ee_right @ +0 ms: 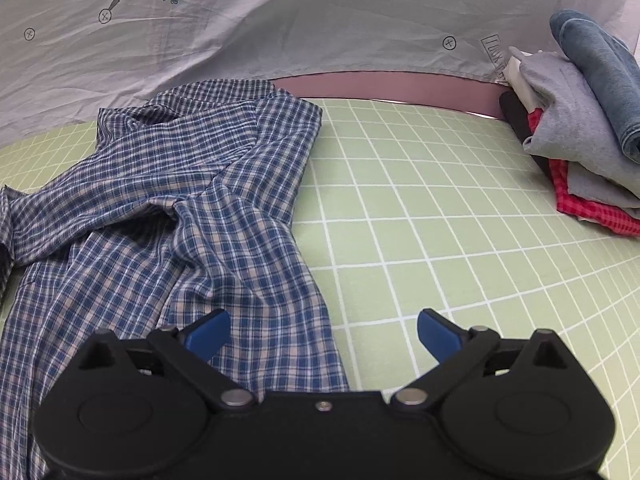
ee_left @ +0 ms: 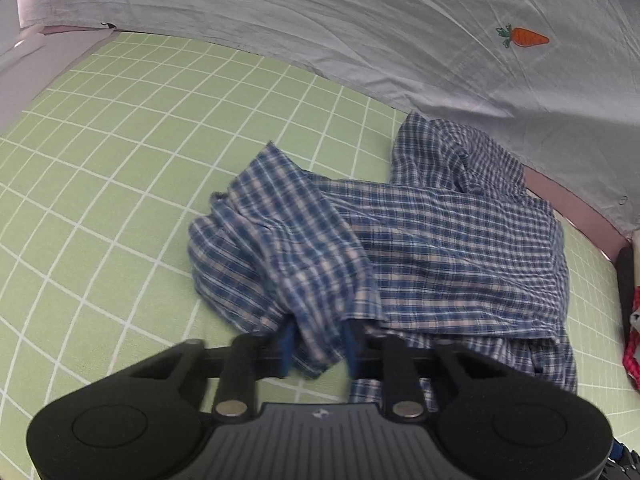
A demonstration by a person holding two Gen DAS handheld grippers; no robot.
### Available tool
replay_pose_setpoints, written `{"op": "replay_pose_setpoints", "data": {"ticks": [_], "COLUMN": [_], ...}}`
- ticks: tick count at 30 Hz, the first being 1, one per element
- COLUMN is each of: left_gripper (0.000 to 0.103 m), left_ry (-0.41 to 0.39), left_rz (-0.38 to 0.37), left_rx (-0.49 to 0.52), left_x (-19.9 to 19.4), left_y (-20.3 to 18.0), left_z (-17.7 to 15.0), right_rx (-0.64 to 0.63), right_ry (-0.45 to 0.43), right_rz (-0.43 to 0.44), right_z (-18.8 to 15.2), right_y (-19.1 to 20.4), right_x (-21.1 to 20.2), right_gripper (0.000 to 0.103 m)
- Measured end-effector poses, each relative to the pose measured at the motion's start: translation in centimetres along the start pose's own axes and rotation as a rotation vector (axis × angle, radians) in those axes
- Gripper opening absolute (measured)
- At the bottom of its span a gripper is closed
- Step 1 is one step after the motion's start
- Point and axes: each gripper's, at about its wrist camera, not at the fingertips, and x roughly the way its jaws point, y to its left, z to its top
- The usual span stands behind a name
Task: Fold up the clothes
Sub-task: 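Fold the shirt body with the left gripper toward the collar, release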
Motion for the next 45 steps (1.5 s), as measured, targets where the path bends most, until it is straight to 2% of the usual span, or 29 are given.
{"op": "replay_pose_setpoints", "data": {"ticks": [4, 8, 9, 12, 14, 15, 16, 19, 21, 22, 24, 26, 30, 33, 34, 35, 38, 43, 45], "left_gripper": [0.002, 0.001, 0.001, 0.001, 0.001, 0.002, 0.002, 0.012, 0.038, 0.045, 0.071, 0.079, 0.080, 0.080, 0.080, 0.080, 0.080, 0.080, 0.080], "left_ry": [-0.029, -0.014, -0.002, 0.056, 0.083, 0.099, 0.119, 0.188, 0.219, 0.221, 0.192, 0.150, 0.133, 0.152, 0.158, 0.160, 0.164, 0.180, 0.181], "left_rz": [-0.064, -0.187, -0.233, -0.450, -0.552, -0.579, -0.568, -0.427, -0.345, -0.320, -0.312, -0.290, -0.163, -0.078, -0.059, -0.046, -0.044, -0.047, -0.045], "left_rx": [0.065, 0.073, 0.061, -0.036, -0.023, 0.008, 0.060, 0.161, 0.155, 0.144, 0.104, 0.085, 0.050, 0.059, 0.073, 0.084, 0.091, 0.076, 0.079], "left_x": [-1.8, -3.7, -4.1, -5.3, -6.2, -6.6, -6.7, -5.4, -4.5, -4.3, -4.6, -5.0, -4.3, -3.8, -3.8, -3.9, -4.2, -4.2, -4.3], "left_y": [-1.6, -3.6, -4.0, -4.6, -5.9, -6.8, -7.7, -9.2, -9.0, -8.7, -7.7, -6.9, -5.0, -3.9, -3.7, -3.5, -3.0, -2.9, -2.9], "left_z": [-0.4, -1.5, -1.9, -2.9, -3.5, -3.8, -4.1, -5.5, -6.3, -6.6, -6.5, -6.2, -5.2, -5.0, -5.0, -5.0, -5.3, -5.9, -6.2], "right_rx": [0.010, 0.028, 0.034, 0.054, 0.070, 0.078, 0.087, 0.118, 0.143, 0.156, 0.171, 0.183, 0.207, 0.204, 0.183, 0.161, 0.087, 0.024, 0.006], "right_ry": [-0.013, -0.032, -0.035, -0.045, -0.048, -0.050, -0.051, -0.047, -0.043, -0.041, -0.055, -0.072, -0.106, -0.125, -0.120, -0.112, -0.085, 0.016, 0.028], "right_rz": [-0.004, -0.009, -0.011, -0.020, -0.028, -0.032, -0.036, -0.055, -0.062, -0.065, -0.019, 0.035, 0.142, 0.230, 0.263, 0.297, 0.386, 0.468, 0.478], "right_z": [0.0, -0.2, -0.2, -0.5, -0.7, -0.8, -0.9, -1.2, -1.3, -1.4, -0.9, -0.3, 0.8, 1.6, 1.6, 1.7, 1.4, 0.2, -0.3], "right_y": [-0.4, -1.2, -1.5, -2.3, -2.9, -3.2, -3.6, -4.5, -5.1, -5.4, -5.1, -4.6, -3.8, -2.5, -1.5, -0.3, 2.6, 5.1, 5.2], "right_x": [-0.6, -1.4, -1.7, -2.3, -2.6, -2.8, -2.9, -3.1, -3.1, -3.1, -3.2, -3.3, -3.5, -3.5, -3.3, -3.1, -2.5, -0.6, -0.7], "right_gripper": [0.101, 0.101, 0.101, 0.101, 0.101, 0.101, 0.101, 0.101, 0.101, 0.101, 0.101, 0.101, 0.100, 0.095, 0.090, 0.082, 0.073, 0.072, 0.060]}}
